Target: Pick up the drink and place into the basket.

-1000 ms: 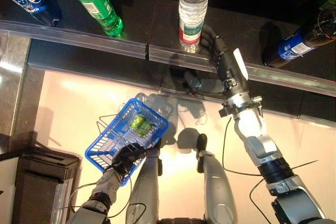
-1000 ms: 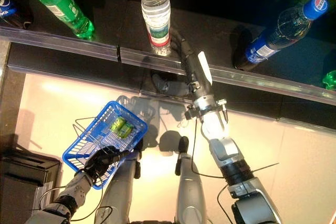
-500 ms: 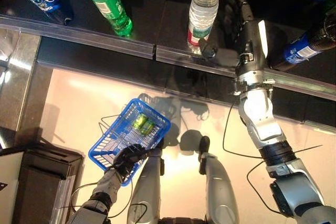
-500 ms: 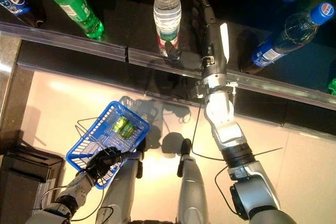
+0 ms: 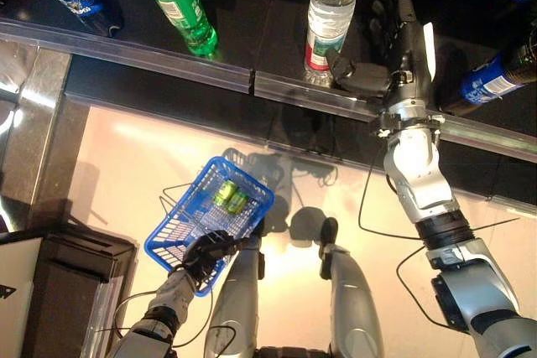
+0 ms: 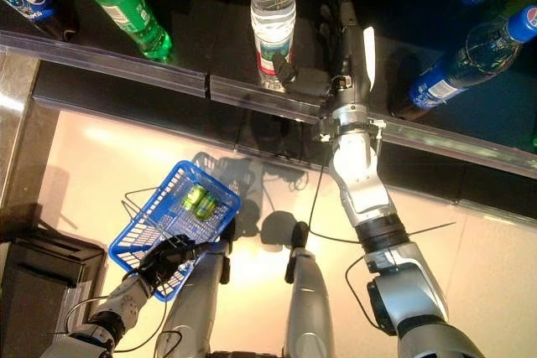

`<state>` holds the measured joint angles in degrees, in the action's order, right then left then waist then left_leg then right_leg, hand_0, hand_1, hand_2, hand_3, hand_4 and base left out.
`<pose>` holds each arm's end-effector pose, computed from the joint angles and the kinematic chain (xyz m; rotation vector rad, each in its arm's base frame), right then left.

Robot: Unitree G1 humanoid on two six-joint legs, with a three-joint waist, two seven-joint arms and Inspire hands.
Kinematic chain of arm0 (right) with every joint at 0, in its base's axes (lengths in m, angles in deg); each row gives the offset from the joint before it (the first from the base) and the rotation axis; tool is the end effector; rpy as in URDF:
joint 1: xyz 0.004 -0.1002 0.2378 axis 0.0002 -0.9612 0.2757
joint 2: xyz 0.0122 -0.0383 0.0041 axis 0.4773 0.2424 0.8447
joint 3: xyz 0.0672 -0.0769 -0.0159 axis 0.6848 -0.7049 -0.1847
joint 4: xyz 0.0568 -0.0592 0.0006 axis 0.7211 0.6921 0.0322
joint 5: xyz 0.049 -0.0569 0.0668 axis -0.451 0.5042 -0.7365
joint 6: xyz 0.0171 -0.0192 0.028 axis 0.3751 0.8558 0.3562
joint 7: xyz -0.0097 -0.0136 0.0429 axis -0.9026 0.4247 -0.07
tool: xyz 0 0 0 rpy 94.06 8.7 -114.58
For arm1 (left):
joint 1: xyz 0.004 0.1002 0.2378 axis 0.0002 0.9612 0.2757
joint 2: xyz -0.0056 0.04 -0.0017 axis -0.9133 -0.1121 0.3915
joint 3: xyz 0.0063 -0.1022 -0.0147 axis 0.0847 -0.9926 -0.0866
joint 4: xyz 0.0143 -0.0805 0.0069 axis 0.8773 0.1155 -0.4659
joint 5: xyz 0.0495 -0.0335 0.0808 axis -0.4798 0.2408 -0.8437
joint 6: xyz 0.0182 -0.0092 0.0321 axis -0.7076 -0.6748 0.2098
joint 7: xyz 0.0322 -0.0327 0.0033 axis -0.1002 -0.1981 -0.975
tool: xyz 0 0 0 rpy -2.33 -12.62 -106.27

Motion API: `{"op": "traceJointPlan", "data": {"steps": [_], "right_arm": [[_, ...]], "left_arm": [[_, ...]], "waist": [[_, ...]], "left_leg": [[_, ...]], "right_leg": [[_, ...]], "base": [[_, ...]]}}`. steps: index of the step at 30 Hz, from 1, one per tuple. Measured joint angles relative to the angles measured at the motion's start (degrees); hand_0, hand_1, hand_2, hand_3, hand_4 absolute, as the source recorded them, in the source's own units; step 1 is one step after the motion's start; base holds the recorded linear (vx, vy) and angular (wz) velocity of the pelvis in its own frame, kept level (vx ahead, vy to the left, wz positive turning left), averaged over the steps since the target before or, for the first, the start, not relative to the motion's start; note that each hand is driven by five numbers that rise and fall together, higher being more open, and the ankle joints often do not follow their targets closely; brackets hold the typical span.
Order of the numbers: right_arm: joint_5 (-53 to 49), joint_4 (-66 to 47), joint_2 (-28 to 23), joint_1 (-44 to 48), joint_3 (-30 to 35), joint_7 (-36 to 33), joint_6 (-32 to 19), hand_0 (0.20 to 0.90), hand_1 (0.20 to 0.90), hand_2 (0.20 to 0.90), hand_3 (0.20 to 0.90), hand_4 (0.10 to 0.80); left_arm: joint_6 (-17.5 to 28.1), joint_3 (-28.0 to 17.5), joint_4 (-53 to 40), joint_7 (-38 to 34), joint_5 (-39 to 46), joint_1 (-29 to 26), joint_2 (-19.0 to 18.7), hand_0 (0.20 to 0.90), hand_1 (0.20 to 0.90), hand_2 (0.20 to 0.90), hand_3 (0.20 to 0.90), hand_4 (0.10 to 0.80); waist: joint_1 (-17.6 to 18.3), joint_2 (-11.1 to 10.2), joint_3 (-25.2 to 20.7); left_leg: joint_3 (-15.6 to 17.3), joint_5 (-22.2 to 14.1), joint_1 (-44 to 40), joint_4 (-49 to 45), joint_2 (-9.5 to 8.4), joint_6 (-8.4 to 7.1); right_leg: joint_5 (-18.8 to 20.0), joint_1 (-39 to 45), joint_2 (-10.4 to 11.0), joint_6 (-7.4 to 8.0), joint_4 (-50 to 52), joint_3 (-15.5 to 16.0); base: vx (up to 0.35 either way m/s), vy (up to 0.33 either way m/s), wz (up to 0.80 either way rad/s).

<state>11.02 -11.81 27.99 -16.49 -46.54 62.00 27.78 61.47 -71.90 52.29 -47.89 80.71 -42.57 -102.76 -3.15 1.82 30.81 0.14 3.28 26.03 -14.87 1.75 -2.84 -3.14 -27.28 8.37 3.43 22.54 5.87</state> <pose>0.3184 -0.1645 0.1989 -0.1422 -0.6346 -0.0140 0.2045 0.2198 -0.0595 -0.3417 0.6361 0.0470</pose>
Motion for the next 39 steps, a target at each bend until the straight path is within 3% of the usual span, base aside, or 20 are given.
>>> {"op": "traceJointPlan", "data": {"steps": [23,39], "right_arm": [[-1.2,3.8,-0.2,5.7,-4.4,5.8,4.6,0.9,0.9,0.9,0.9,0.8],[-1.2,3.8,-0.1,7.1,-5.5,7.8,5.9,0.9,0.9,0.9,0.9,0.8]], "left_arm": [[-1.5,0.8,0.0,-0.1,0.3,0.0,0.0,0.3,0.3,0.3,0.2,0.1],[-9.4,-1.1,-0.2,7.1,20.7,0.6,-1.4,0.3,0.3,0.3,0.2,0.1]], "waist": [[-2.2,0.3,0.0],[-3.2,0.3,0.0]], "left_leg": [[-0.7,0.4,-1.0,0.9,-0.17,-0.07],[-1.7,0.4,-1.0,0.9,-0.18,-0.16]], "right_leg": [[0.0,0.9,0.2,-0.01,-0.2,0.7],[0.0,1.9,0.2,-0.01,-0.8,1.7]], "base": [[0.0,0.001,0.0],[0.002,-0.003,0.02]]}}
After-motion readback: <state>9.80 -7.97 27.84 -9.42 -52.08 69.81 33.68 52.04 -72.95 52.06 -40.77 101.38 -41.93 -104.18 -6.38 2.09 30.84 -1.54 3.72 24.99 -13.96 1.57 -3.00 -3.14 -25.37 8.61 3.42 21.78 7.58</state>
